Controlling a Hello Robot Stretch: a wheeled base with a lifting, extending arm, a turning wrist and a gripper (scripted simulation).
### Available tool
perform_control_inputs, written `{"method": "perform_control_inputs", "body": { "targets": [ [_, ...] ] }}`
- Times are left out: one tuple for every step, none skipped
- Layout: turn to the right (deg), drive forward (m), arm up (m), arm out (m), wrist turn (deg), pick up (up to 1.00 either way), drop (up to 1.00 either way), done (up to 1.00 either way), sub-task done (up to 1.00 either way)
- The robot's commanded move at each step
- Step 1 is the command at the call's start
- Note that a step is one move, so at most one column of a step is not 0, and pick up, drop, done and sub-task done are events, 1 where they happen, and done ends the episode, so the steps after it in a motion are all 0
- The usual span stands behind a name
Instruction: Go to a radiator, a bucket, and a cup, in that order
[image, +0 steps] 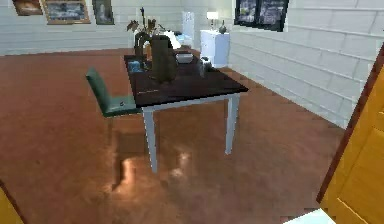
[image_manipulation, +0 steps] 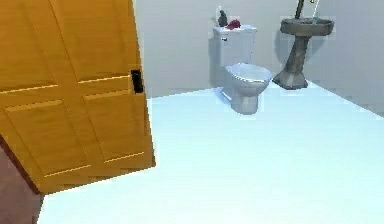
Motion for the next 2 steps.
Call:
{"method": "perform_control_inputs", "body": {
  "targets": [
    [-33.0,0.0,0.0,0.0,0.0,0.0,0.0,0.0,0.0],
    [0.0,1.0,0.0,0.0,0.0,0.0,0.0,0.0,0.0]
  ]
}}
